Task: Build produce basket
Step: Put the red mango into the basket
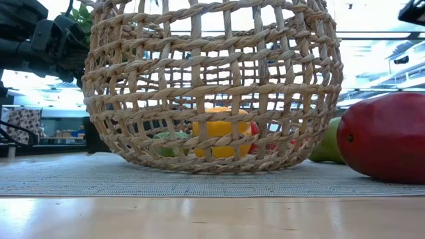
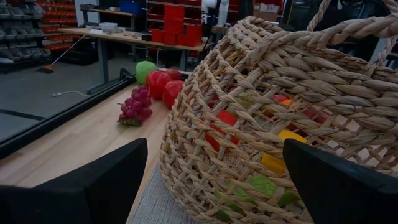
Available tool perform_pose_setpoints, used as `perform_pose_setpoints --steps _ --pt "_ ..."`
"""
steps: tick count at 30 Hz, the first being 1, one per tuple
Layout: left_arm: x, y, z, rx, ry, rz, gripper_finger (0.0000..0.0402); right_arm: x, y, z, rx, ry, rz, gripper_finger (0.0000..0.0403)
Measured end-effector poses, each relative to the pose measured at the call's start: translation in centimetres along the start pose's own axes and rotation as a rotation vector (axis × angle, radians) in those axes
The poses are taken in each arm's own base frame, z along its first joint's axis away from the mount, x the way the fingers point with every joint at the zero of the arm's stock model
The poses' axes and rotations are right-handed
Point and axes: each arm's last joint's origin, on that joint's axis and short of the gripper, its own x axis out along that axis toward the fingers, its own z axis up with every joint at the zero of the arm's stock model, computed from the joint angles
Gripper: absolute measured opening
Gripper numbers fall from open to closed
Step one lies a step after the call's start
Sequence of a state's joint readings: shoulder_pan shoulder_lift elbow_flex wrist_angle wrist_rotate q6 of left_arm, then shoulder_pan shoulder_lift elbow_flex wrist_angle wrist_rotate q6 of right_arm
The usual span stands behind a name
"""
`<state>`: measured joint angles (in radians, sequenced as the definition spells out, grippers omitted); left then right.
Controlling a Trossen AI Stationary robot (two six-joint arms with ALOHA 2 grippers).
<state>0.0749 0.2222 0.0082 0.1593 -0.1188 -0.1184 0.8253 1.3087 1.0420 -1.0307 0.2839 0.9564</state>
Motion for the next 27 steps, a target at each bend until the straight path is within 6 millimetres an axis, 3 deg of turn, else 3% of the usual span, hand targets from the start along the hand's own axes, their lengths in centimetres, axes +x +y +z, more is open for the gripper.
perform_pose_setpoints --steps 8,21,27 --pt "0.0 0.0 0.0 -0.001 0.000 0.000 0.0382 1.9 0.3 -0.4 -0.061 0.090 -0.112 0.0083" --pt "0.0 0.0 0.0 -0.001 0.000 0.000 0.0382 4.7 0.6 -0.8 -0.028 0.206 -0.268 0.0292" --pt "0.0 0.0 0.0 0.000 0.000 0.000 0.0382 5.3 -0.2 -1.6 0.026 0.209 -0.288 0.0345"
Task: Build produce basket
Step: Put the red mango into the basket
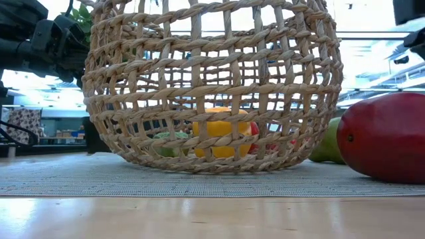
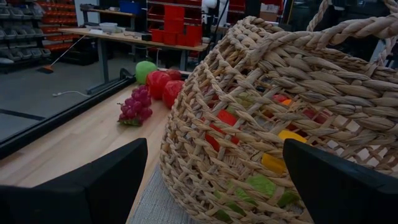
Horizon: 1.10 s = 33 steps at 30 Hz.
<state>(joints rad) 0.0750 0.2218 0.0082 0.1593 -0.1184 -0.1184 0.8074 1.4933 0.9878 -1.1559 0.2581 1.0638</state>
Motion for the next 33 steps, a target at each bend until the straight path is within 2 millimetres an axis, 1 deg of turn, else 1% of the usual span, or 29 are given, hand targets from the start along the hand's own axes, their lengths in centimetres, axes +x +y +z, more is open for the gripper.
perform_pose_setpoints --steps 3,7,12,21,24,30,33 --pt "0.0 0.0 0.0 0.000 0.000 0.000 0.0382 0.9 -0.3 -0.5 0.031 0.002 0.025 0.0354" --pt "0.0 0.0 0.0 -0.001 0.000 0.000 0.0382 2.2 -0.2 -0.9 0.046 -0.007 0.079 0.0355" --pt "0.0 0.0 0.0 -0.001 0.000 0.000 0.0382 4.0 -0.3 -1.3 0.053 0.003 0.066 0.0348" --pt "0.0 0.0 0.0 0.000 0.000 0.000 0.0382 5.6 -1.1 -0.9 0.124 -0.009 0.046 0.0345" --pt "0.0 0.0 0.0 -0.001 0.000 0.000 0.0382 6.0 -1.4 -0.9 0.137 0.006 0.038 0.0328" --pt "0.0 0.0 0.0 -0.001 0.000 0.000 0.0382 6.1 -1.6 -0.6 0.144 0.014 0.038 0.0263" --pt "0.0 0.0 0.0 0.000 0.000 0.000 0.0382 6.0 -1.8 -0.5 0.144 0.037 0.054 0.0246"
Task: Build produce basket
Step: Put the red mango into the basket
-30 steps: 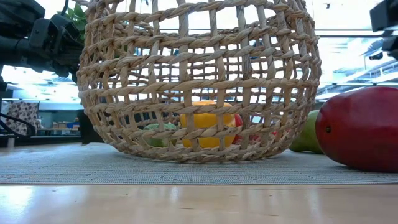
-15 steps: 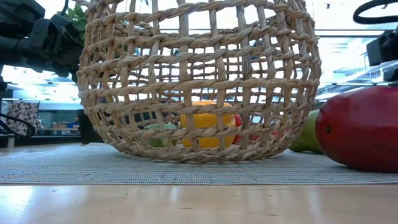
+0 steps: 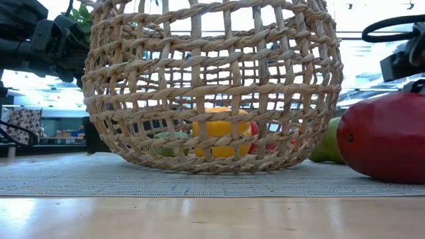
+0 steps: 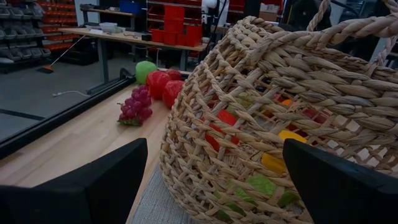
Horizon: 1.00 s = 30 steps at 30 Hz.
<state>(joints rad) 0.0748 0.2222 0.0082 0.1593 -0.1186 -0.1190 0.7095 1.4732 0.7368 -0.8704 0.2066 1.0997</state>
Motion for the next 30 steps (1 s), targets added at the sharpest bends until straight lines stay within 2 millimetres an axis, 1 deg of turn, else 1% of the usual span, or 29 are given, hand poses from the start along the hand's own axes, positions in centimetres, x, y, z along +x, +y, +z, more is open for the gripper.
perform_pose_setpoints --steps 2,4,7,11,17,21,25,30 --pt "0.0 0.0 0.0 0.000 0.000 0.000 0.0382 -0.5 -0.1 0.0 0.003 0.023 0.014 0.0247" --pt "0.0 0.0 0.0 0.000 0.000 0.000 0.0382 -1.6 -0.1 0.3 0.007 0.015 0.032 0.0252" --pt "0.0 0.0 0.0 0.001 0.000 0.000 0.0382 -3.8 -0.3 0.7 0.003 -0.011 0.027 0.0258" --pt "0.0 0.0 0.0 0.001 0.000 0.000 0.0382 -7.6 -1.1 1.0 0.005 -0.122 -0.003 0.0256" --pt "0.0 0.0 0.0 0.000 0.000 0.000 0.0382 -12.9 -2.7 1.4 0.026 -0.403 -0.026 0.0258" --pt "0.0 0.0 0.0 0.000 0.000 0.000 0.0382 -15.9 -3.8 1.9 0.027 -0.600 -0.019 0.0259" --pt "0.0 0.0 0.0 0.001 0.000 0.000 0.0382 -18.9 -4.9 2.6 0.018 -0.757 -0.021 0.0259" --pt "0.0 0.0 0.0 0.001 0.000 0.000 0.0382 -22.7 -5.3 3.8 0.006 -0.924 0.072 0.0259"
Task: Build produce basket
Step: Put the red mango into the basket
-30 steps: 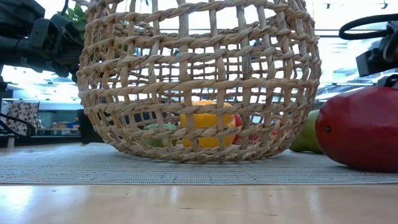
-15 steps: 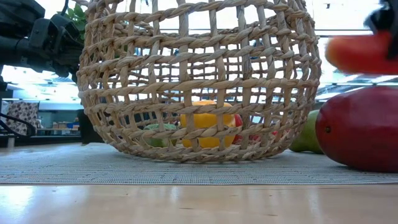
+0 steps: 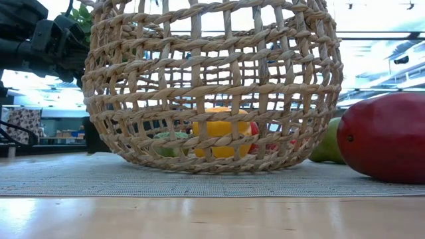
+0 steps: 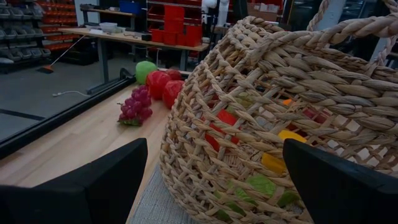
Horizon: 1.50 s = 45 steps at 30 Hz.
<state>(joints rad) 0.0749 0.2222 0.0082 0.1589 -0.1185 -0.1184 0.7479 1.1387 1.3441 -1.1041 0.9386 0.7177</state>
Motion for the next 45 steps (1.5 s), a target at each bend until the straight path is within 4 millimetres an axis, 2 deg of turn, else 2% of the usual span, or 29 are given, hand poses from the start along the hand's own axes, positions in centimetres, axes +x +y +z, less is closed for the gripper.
perform_pose_setpoints --steps 7,12,16,23,37,40,45 --pt "0.0 0.0 0.0 -0.001 0.000 0.000 0.0382 -1.1 0.6 4.1 0.013 -0.184 0.224 0.0260" --pt "0.0 0.0 0.0 0.000 0.000 0.000 0.0382 -1.0 1.5 5.5 -0.041 -0.271 0.349 0.0260" --pt "0.0 0.0 0.0 -0.001 -0.001 0.000 0.0382 -0.1 1.9 6.2 -0.073 -0.307 0.365 0.0260" --pt "0.0 0.0 0.0 0.000 0.000 0.000 0.0382 2.7 1.8 7.6 -0.097 -0.337 0.449 0.0260" --pt "0.0 0.0 0.0 0.000 0.000 0.000 0.0382 11.1 1.1 9.5 -0.087 -0.337 0.699 0.0260" --pt "0.0 0.0 0.0 0.000 0.000 0.000 0.0382 12.4 1.0 9.9 -0.094 -0.303 0.757 0.0260" --pt "0.0 0.0 0.0 0.000 0.000 0.000 0.0382 13.6 1.7 11.4 -0.145 -0.264 0.752 0.0259"
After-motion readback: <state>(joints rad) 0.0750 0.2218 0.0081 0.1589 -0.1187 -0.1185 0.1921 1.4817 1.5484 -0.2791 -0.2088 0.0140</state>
